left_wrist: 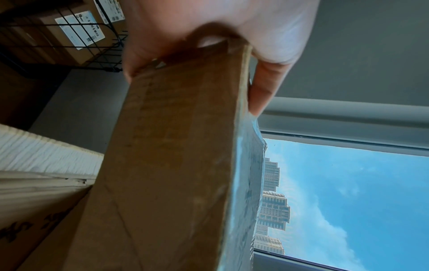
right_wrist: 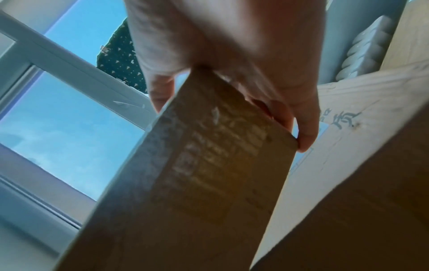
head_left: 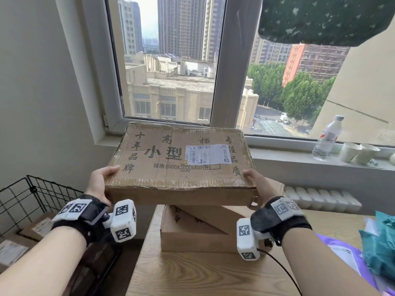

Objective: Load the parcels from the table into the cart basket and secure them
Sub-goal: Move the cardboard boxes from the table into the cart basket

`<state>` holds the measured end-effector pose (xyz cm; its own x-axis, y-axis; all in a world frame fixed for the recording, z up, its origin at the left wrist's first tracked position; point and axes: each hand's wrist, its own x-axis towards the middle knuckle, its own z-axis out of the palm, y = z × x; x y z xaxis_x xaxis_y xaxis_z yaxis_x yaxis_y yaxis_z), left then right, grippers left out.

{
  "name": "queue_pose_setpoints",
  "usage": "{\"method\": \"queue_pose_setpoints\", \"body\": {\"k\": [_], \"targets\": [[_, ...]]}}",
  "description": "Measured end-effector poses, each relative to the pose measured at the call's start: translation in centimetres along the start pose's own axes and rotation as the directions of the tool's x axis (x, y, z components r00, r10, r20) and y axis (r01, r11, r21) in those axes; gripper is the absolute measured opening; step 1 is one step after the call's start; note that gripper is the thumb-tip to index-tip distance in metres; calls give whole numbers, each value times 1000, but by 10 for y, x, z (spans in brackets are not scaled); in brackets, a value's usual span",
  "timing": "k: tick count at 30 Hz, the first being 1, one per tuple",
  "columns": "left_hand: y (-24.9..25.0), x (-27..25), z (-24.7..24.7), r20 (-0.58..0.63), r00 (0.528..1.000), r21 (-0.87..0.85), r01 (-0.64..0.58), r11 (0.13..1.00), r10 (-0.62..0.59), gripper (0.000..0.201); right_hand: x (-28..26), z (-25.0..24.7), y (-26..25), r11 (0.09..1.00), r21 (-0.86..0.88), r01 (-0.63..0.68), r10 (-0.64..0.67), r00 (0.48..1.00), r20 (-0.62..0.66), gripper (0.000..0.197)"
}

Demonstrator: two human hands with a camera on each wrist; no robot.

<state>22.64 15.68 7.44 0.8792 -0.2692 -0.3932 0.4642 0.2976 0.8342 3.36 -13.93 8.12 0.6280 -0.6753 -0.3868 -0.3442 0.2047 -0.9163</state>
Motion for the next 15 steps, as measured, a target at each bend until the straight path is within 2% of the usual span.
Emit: {"method": "queue_pose_setpoints", "body": {"k": [4,7,9,11,13,14,15], "targets": [[8,-3,-13,-154,987,-114,-63,991,45,21,-18,16,-2,998,23,-53,51,997,61,25],[10,0,-20,-335,930,-163,-216,963,152,67,-27,28,-2,988,146,-51,41,997,73,22],[12,-7,-17,-407,901,-187,-246,951,153,87,-34,39,0,978,192,-79,55,991,126,26],[9,-8,-13,-365,930,-273,-159,949,51,103,-40,51,0,969,221,-106,71,984,161,28],[5,-10,-12,-252,968,-282,-57,958,-17,105,-46,66,-1,971,210,-117,78,980,186,26],[3,-12,-10,-197,980,-257,-29,966,-23,95,-48,75,-1,972,205,-117,75,976,203,26],[0,-18,-7,-145,989,-224,-14,974,-19,77,-50,84,-2,975,192,-113,69,973,221,28]]}}
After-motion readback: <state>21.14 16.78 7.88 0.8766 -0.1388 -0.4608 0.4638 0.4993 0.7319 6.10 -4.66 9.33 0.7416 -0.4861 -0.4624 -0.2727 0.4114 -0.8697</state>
